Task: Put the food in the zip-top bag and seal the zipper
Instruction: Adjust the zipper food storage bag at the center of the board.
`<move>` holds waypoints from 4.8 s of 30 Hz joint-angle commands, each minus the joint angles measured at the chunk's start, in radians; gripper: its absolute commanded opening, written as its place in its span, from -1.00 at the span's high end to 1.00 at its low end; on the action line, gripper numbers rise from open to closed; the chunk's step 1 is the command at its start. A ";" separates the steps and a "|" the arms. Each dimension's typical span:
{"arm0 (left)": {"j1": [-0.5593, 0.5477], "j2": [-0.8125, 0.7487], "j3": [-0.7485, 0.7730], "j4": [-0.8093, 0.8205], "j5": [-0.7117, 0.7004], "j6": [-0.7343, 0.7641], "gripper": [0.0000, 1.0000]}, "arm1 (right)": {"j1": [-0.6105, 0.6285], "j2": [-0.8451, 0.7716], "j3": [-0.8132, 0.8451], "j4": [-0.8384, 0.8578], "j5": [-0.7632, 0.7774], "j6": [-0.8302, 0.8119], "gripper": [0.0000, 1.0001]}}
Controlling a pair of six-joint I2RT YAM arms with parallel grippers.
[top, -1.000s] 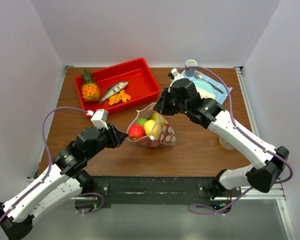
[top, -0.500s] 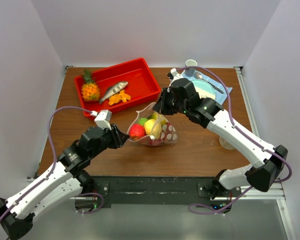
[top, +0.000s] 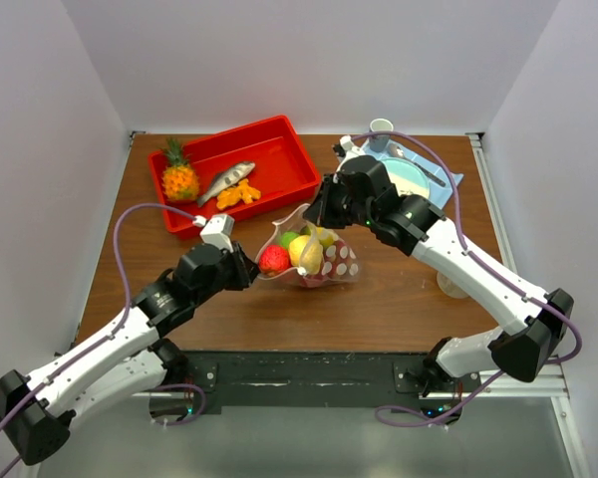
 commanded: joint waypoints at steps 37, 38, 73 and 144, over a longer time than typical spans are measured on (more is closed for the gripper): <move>-0.008 0.097 0.347 -0.098 -0.039 0.059 1.00 | 0.019 0.138 0.139 -0.048 0.100 -0.103 1.00; -0.010 0.082 0.342 -0.093 -0.031 0.055 1.00 | 0.018 0.153 0.154 -0.055 0.102 -0.106 1.00; -0.008 -0.027 0.251 -0.085 -0.050 -0.048 1.00 | 0.110 0.030 0.108 -0.098 0.051 -0.287 -0.28; -0.007 -0.043 0.241 -0.079 -0.033 -0.045 1.00 | 0.156 0.029 0.015 -0.114 0.337 -0.223 -0.04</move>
